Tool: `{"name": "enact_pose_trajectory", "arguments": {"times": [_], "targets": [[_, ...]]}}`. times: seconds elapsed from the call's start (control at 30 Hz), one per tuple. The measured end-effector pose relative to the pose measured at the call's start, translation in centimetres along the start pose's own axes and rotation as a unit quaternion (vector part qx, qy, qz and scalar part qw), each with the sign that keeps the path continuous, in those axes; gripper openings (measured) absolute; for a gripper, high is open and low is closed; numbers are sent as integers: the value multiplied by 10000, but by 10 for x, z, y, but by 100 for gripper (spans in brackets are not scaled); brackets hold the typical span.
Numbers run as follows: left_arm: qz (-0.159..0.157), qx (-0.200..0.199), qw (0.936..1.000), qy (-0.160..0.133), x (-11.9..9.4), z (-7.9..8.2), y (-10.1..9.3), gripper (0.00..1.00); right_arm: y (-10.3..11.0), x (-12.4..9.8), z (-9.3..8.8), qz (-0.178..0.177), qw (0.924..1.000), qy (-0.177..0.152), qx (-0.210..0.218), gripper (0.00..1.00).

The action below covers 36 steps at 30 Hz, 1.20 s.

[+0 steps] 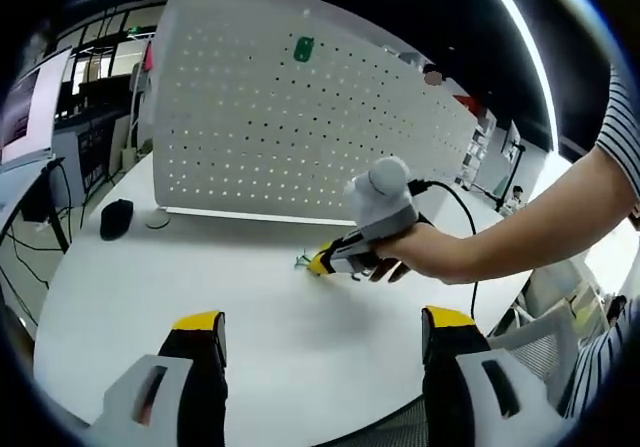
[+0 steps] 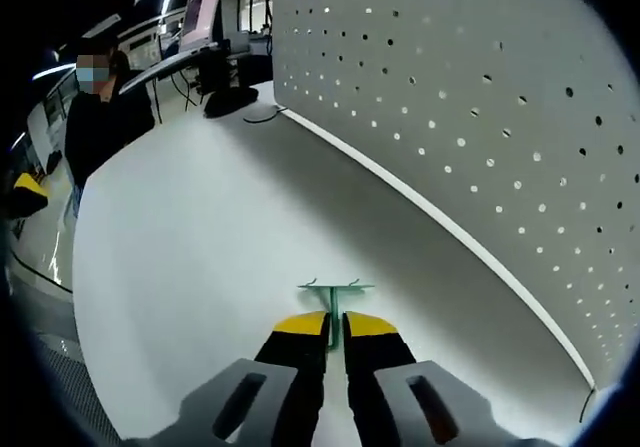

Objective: Insert the hook assembly into the mounting plate slot until the hook locks in place.

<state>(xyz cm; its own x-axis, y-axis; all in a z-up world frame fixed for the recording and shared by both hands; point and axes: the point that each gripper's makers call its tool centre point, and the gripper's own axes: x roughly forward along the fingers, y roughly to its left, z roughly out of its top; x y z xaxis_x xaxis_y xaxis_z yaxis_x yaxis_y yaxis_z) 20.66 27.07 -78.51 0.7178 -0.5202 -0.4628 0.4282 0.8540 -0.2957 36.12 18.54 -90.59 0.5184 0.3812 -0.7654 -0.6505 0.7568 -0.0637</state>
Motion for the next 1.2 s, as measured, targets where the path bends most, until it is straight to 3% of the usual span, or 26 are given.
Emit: {"name": "enact_pose_trajectory", "arguments": {"times": [0.53, 0.8, 1.2], "targets": [[-18, 120, 9999, -15, -1, 8, 7, 82, -4, -11, -1, -3, 9969, -72, 781, 0], [73, 229, 9997, -43, 2, 17, 31, 81, -2, -31, 15, 127, 9931, -355, 1111, 0], [-268, 504, 9984, 29, 24, 29, 31, 79, 8, -66, 22, 525, 9819, -541, 1736, 0]]}}
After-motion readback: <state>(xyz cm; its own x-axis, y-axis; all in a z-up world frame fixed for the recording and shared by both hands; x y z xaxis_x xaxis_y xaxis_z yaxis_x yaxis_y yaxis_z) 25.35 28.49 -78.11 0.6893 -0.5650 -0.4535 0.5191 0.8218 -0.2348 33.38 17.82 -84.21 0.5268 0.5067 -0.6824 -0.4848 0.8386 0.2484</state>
